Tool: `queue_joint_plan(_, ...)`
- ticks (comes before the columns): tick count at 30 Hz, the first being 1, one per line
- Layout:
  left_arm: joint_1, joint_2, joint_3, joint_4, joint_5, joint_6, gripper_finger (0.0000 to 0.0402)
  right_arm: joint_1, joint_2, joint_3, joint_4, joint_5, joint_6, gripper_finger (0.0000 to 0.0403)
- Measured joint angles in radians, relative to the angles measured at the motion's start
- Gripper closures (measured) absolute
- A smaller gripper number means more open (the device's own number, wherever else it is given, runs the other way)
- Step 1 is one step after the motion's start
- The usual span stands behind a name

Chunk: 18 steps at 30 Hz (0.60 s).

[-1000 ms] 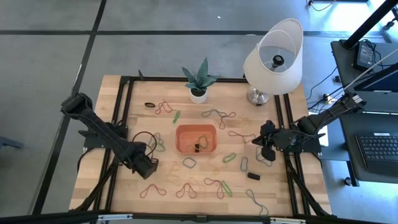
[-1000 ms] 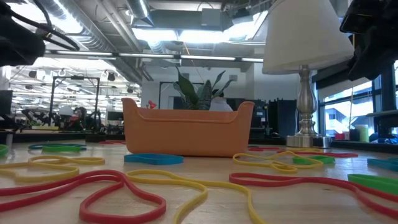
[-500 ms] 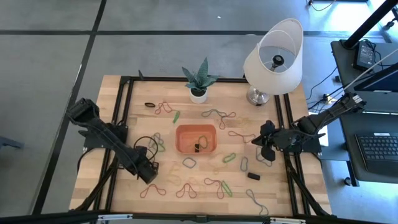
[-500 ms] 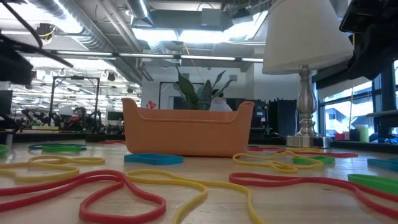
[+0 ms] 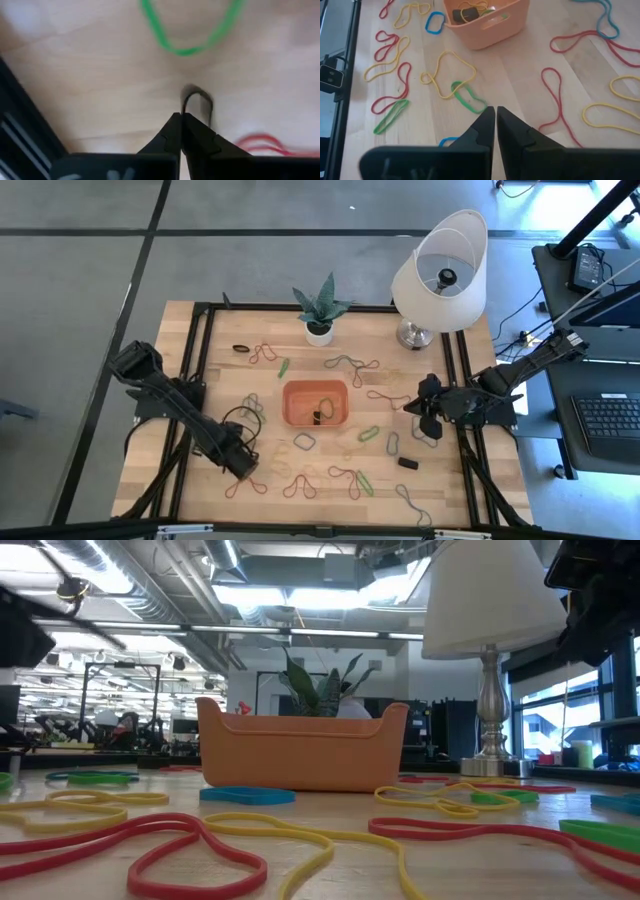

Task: Pick and place rubber bands into bin
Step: Put the black rubber band into the orange bin

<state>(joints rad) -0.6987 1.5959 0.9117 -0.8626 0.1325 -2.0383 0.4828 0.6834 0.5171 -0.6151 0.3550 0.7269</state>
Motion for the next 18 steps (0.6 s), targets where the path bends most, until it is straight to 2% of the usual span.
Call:
queue_joint_plan(3,0.000,0.000,0.071,-0.088,-0.055,0.002,0.0397,0.000,0.000,0.000,0.000,0.000,-0.002,0.0379)
queue_joint_plan(9,0.025,-0.007,0.271,-0.339,-0.273,0.109,0.0398,0.000,0.000,0.000,0.005,0.000,-0.002,0.0379)
queue_joint_plan(14,0.121,-0.007,0.422,-0.437,-0.459,0.368,0.0398,0.000,0.000,0.000,0.005,0.001,-0.002,0.0379)
queue_joint_plan(18,0.271,-0.001,0.503,-0.428,-0.437,0.649,0.0398,0.000,0.000,0.000,0.007,0.001,-0.002,0.0379)
